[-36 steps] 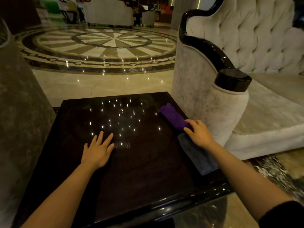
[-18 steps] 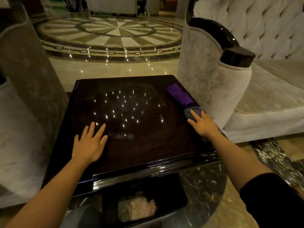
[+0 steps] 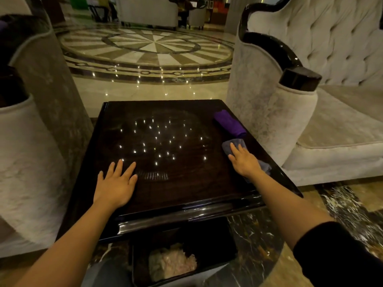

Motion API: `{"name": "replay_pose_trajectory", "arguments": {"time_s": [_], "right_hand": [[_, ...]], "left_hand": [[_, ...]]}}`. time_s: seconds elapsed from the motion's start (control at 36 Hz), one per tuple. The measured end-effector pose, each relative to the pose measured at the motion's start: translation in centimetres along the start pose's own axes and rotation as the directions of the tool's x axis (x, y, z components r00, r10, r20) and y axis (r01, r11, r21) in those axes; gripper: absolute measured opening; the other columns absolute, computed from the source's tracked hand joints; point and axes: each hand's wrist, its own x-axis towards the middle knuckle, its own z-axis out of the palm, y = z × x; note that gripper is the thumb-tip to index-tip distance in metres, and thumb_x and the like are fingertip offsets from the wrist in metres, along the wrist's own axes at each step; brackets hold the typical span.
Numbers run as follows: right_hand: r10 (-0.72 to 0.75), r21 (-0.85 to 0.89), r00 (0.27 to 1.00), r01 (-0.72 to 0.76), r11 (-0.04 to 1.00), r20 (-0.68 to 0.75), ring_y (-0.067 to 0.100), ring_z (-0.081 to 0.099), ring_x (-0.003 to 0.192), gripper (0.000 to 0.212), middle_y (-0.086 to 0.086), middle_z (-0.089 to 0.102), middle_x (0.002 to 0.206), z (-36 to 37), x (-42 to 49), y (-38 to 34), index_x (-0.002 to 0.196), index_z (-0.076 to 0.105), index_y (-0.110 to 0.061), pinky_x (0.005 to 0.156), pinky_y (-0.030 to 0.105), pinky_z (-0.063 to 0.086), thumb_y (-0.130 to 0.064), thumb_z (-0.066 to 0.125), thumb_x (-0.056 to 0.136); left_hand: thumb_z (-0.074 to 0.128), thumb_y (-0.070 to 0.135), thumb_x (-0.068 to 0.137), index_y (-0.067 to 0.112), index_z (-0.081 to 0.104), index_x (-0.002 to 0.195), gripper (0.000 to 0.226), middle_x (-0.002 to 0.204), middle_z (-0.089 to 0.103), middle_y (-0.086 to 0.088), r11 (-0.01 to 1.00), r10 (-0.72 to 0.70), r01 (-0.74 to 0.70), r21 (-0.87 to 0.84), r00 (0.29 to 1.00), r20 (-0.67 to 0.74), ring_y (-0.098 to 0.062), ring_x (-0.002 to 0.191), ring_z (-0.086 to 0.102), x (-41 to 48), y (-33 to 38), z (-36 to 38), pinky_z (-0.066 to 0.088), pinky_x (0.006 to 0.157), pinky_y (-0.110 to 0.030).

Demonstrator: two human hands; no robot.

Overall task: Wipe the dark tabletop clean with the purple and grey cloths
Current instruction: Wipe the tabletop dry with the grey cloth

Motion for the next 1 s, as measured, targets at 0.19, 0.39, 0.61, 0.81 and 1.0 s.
{"name": "replay_pose_trajectory", "arguments": {"time_s": [0.19, 0.39, 0.61, 0.81, 1.0], "right_hand": [[-0.149, -0.001, 0.989, 0.149, 0.989, 0.005, 0.026, 0.016, 0.142, 0.049, 0.011, 0.015, 0.155, 1.2, -1.4, -3.7, 0.144, 0.012, -0.020, 0.108, 0.050, 0.026, -0.028, 0.028, 0.098], [-0.197, 0.018, 0.977, 0.196, 0.980, 0.080, 0.018, 0.010, 0.143, 0.051, 0.000, 0.012, 0.156, 0.6, -1.4, -3.4, 0.143, 0.009, -0.031, 0.113, 0.051, 0.013, -0.035, 0.029, 0.097], [-0.225, 0.089, 0.971, 0.218, 0.972, 0.077, 0.019, 0.010, 0.143, 0.049, 0.005, 0.013, 0.156, 0.0, -1.9, -3.9, 0.143, 0.013, -0.026, 0.115, 0.044, 0.014, -0.024, 0.031, 0.098], [-0.317, 0.128, 0.948, 0.311, 0.942, 0.028, 0.026, 0.018, 0.141, 0.047, 0.012, 0.020, 0.153, 0.9, -3.6, -5.6, 0.142, 0.019, -0.019, 0.114, 0.035, 0.017, -0.015, 0.033, 0.097], [-0.457, 0.072, 0.888, 0.454, 0.888, 0.037, 0.026, 0.022, 0.140, 0.047, 0.011, 0.024, 0.152, 2.0, -6.6, -9.4, 0.142, 0.020, -0.023, 0.113, 0.034, 0.020, -0.017, 0.033, 0.097]], "left_hand": [[0.012, 0.045, 0.096, 0.033, 0.002, 0.145, 0.052, 0.158, -0.004, -0.005, 1.000, -0.007, 0.007, -0.009, 1.000, 0.021, -0.024, 0.145, -0.006, -0.1, 0.1, -0.1, 0.002, 0.116, -0.047], [0.012, 0.045, 0.096, 0.033, 0.001, 0.145, 0.051, 0.158, -0.004, -0.005, 1.000, 0.006, -0.006, -0.009, 1.000, 0.025, -0.023, 0.145, -0.006, -0.1, 0.0, 0.0, 0.002, 0.116, -0.047], [0.012, 0.046, 0.096, 0.033, 0.002, 0.145, 0.052, 0.158, -0.004, -0.005, 1.000, 0.009, -0.008, -0.016, 1.000, 0.026, -0.023, 0.145, -0.007, -0.1, -0.1, 0.0, 0.002, 0.117, -0.047], [0.012, 0.045, 0.096, 0.033, 0.001, 0.146, 0.052, 0.158, -0.005, -0.005, 0.999, 0.016, -0.015, -0.038, 0.999, 0.029, -0.023, 0.144, -0.009, -0.1, -0.2, 0.1, 0.000, 0.116, -0.047], [0.011, 0.045, 0.096, 0.033, 0.002, 0.146, 0.052, 0.158, -0.005, -0.005, 0.999, 0.019, -0.018, -0.041, 1.000, 0.025, -0.024, 0.144, -0.008, -0.1, -0.2, 0.1, 0.000, 0.116, -0.047]]}}
